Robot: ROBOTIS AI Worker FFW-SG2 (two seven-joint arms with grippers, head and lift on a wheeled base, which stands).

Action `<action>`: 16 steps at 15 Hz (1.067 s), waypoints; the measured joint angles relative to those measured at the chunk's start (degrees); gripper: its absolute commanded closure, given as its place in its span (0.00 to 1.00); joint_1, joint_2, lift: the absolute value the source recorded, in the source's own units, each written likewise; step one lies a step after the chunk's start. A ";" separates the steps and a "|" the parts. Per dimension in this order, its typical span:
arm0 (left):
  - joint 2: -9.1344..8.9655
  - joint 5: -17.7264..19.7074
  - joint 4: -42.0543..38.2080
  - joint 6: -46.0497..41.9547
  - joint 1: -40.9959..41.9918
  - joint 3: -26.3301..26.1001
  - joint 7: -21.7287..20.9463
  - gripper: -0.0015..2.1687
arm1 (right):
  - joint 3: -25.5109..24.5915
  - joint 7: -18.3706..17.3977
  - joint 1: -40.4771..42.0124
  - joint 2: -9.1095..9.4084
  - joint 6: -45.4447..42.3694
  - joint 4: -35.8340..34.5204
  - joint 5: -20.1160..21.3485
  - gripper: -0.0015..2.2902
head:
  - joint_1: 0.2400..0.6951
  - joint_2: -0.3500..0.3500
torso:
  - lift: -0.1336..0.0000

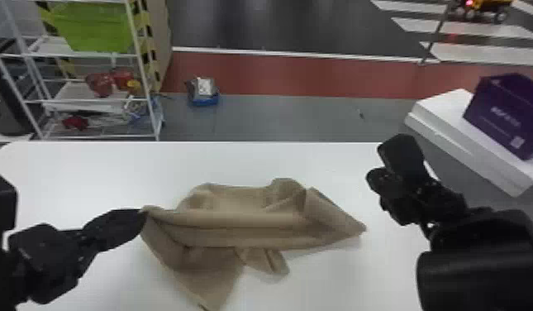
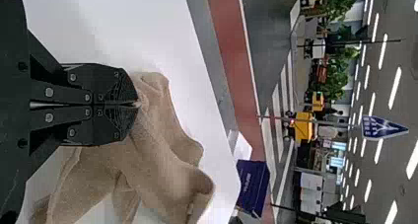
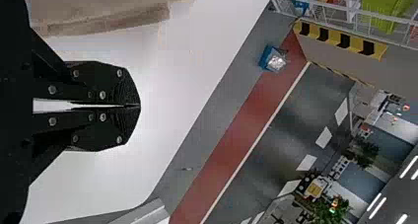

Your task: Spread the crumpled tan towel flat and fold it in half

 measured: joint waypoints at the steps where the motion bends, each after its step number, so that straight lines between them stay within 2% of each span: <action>1: 0.00 0.23 -1.05 -0.07 0.03 0.71 0.00 0.87 | -1.17 0.52 0.65 -0.02 -1.07 -1.73 -1.69 0.85 | 1.00 0.37 | 0.08; 3: 0.00 0.44 -4.09 0.03 -0.48 1.87 -0.16 0.87 | -3.48 1.98 1.09 -0.14 -1.03 -5.27 -5.46 0.84 | 1.00 0.38 | 0.08; 4: 0.00 0.34 -5.61 0.51 -0.94 2.11 -0.89 0.87 | -4.07 3.85 1.03 -0.35 -0.02 -6.47 -6.28 0.69 | 1.00 0.38 | 0.08; 5: 0.00 0.18 -6.42 0.90 -1.16 2.07 -1.45 0.87 | -4.18 6.46 1.04 -0.51 0.85 -6.99 -6.90 0.48 | 1.00 0.39 | 0.08; 6: 0.00 0.00 -6.82 1.15 -1.13 1.69 -1.70 0.87 | -3.93 9.04 1.43 -0.60 1.45 -7.09 -8.00 0.42 | 1.00 0.41 | 0.08; 7: 0.00 -0.10 -6.81 1.24 -0.70 1.05 -1.75 0.87 | -3.14 10.01 2.20 -0.55 1.81 -6.75 -9.06 0.39 | 1.00 0.42 | 0.08; 10: 0.00 -0.75 -5.82 1.01 0.81 -1.30 -1.65 0.87 | 1.94 9.15 3.34 0.64 4.10 -5.29 -10.43 0.21 | 1.00 0.48 | 0.08; 14: 0.00 -0.88 -5.98 0.47 2.24 -2.97 -1.65 0.87 | 8.45 5.42 -0.26 3.80 14.94 -5.04 -10.89 0.20 | 1.00 0.55 | 0.08; 16: 0.00 -1.03 -6.02 0.25 2.69 -3.34 -1.66 0.87 | 11.45 5.04 -4.21 4.97 23.43 -3.62 -10.36 0.20 | 1.00 0.56 | 0.08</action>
